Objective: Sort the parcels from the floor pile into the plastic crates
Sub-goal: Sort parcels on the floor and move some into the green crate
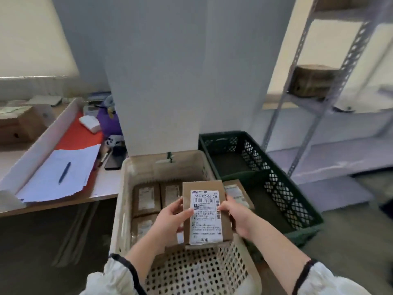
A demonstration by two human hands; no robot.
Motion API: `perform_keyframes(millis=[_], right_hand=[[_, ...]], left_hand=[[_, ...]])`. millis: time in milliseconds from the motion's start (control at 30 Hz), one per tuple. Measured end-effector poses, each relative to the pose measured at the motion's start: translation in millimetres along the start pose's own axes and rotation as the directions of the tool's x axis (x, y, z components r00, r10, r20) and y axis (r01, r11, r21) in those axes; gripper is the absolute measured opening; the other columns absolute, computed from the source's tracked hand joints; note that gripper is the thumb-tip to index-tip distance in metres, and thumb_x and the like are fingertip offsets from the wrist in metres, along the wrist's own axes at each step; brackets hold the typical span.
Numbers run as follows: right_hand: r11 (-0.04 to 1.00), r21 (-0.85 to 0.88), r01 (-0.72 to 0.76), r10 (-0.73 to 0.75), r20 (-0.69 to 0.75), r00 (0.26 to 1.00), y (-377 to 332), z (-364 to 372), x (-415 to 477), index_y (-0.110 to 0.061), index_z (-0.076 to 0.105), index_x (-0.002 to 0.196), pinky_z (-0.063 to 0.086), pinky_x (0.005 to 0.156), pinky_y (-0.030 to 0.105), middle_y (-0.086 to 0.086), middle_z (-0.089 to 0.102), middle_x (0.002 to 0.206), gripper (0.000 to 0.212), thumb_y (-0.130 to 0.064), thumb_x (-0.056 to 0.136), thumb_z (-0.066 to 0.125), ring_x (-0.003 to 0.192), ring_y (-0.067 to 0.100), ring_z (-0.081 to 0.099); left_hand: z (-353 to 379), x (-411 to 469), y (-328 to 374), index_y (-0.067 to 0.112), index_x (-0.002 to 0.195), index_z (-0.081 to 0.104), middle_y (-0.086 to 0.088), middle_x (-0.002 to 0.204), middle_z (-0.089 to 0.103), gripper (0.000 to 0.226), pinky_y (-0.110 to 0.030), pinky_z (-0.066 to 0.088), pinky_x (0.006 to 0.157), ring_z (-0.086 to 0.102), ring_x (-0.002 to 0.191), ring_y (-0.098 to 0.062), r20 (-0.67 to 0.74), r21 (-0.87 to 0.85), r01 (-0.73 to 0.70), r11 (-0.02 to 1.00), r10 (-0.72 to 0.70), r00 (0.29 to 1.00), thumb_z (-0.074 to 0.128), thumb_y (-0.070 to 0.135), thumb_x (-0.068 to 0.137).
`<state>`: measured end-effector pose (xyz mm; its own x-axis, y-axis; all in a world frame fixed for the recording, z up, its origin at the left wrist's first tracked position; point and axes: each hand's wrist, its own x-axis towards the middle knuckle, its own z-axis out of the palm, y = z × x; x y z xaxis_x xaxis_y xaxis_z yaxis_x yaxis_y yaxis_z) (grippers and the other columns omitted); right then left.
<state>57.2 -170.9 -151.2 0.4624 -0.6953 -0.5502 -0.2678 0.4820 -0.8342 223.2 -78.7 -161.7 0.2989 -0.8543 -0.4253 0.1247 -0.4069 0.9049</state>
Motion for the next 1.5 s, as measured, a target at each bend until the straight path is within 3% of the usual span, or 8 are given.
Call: perform_keyframes(millis=[167, 400, 600, 733, 967, 1067, 1267, 1500], right_hand=[[0.996, 0.085, -0.004, 0.02, -0.185, 0.982, 1, -76, 18, -0.045, 0.04, 0.131, 0.043, 0.099, 0.054, 0.007, 0.066, 0.117, 0.048, -0.015, 0.094, 0.041, 0.111, 0.03, 0.058], [0.983, 0.172, -0.067, 0.127, -0.361, 0.924, 6, -188, 47, -0.023, 0.052, 0.124, 0.049, 0.091, 0.049, 0.01, 0.068, 0.111, 0.029, -0.021, 0.096, 0.048, 0.105, 0.029, 0.062], [0.958, 0.213, -0.19, 0.255, -0.341, 0.905, -6, -277, 135, -0.018, 0.051, 0.125, 0.051, 0.088, 0.048, 0.011, 0.067, 0.11, 0.03, -0.021, 0.095, 0.052, 0.103, 0.03, 0.063], [0.949, 0.158, -0.274, 0.311, -0.3, 0.902, -11, -317, 195, -0.022, 0.046, 0.133, 0.05, 0.09, 0.048, 0.009, 0.065, 0.112, 0.039, -0.021, 0.095, 0.052, 0.103, 0.029, 0.061], [0.93, 0.103, -0.353, 0.368, -0.212, 0.906, 8, -338, 262, -0.026, 0.039, 0.14, 0.052, 0.09, 0.047, 0.011, 0.067, 0.108, 0.045, -0.023, 0.096, 0.049, 0.097, 0.029, 0.065], [0.919, 0.117, -0.375, 0.392, -0.188, 0.901, 19, -333, 276, -0.021, 0.043, 0.139, 0.054, 0.08, 0.041, 0.008, 0.067, 0.102, 0.041, -0.025, 0.098, 0.047, 0.093, 0.026, 0.065], [0.92, 0.133, -0.369, 0.387, -0.158, 0.909, 36, -329, 286, -0.015, 0.05, 0.128, 0.049, 0.062, 0.03, 0.002, 0.067, 0.09, 0.031, -0.023, 0.099, 0.043, 0.08, 0.019, 0.065], [0.949, 0.042, -0.313, 0.316, -0.147, 0.937, 60, -317, 294, -0.023, 0.038, 0.142, 0.053, 0.073, 0.034, 0.0, 0.066, 0.107, 0.042, -0.026, 0.1, 0.041, 0.092, 0.018, 0.065]], left_hand=[[67, 63, 21, 0.024, 0.143, 0.04, 0.004, 0.097, 0.071, 0.054, -0.024, 0.057, 0.066, 0.07, 0.085, -0.011, 0.192, 0.089, 0.012, 0.996, -0.029, 0.981, 0.059, 0.019, 0.093], [176, 141, 34, 0.026, 0.14, 0.039, 0.014, 0.088, 0.063, 0.047, -0.015, 0.051, 0.052, 0.063, 0.074, -0.001, 0.308, 0.176, 0.092, 0.98, -0.143, 0.941, 0.055, 0.023, 0.095], [240, 228, 30, 0.026, 0.142, 0.039, 0.01, 0.099, 0.063, 0.046, -0.021, 0.05, 0.06, 0.06, 0.081, -0.006, 0.185, 0.127, 0.222, 0.967, -0.243, 0.952, 0.05, 0.029, 0.098], [268, 274, 24, 0.025, 0.143, 0.038, 0.002, 0.124, 0.06, 0.047, -0.026, 0.045, 0.074, 0.055, 0.097, -0.011, 0.119, 0.13, 0.297, 0.946, -0.312, 0.943, 0.049, 0.029, 0.098], [291, 320, -6, 0.026, 0.147, 0.033, 0.001, 0.138, 0.051, 0.052, -0.041, 0.044, 0.103, 0.051, 0.124, -0.02, -0.025, 0.207, 0.371, 0.905, -0.374, 0.927, 0.049, 0.032, 0.097], [292, 329, -17, 0.025, 0.146, 0.035, 0.001, 0.143, 0.047, 0.055, -0.038, 0.042, 0.105, 0.047, 0.128, -0.02, -0.099, 0.351, 0.339, 0.873, -0.325, 0.941, 0.052, 0.036, 0.095], [289, 338, -26, 0.025, 0.13, 0.055, 0.007, 0.119, 0.064, 0.045, -0.036, 0.052, 0.093, 0.06, 0.107, -0.012, -0.195, 0.546, 0.282, 0.789, -0.207, 0.959, 0.063, 0.037, 0.088], [289, 337, -42, 0.024, 0.124, 0.05, 0.006, 0.121, 0.049, 0.046, -0.028, 0.047, 0.094, 0.051, 0.112, -0.013, -0.309, 0.682, 0.243, 0.69, -0.03, 0.951, 0.07, 0.033, 0.083]])
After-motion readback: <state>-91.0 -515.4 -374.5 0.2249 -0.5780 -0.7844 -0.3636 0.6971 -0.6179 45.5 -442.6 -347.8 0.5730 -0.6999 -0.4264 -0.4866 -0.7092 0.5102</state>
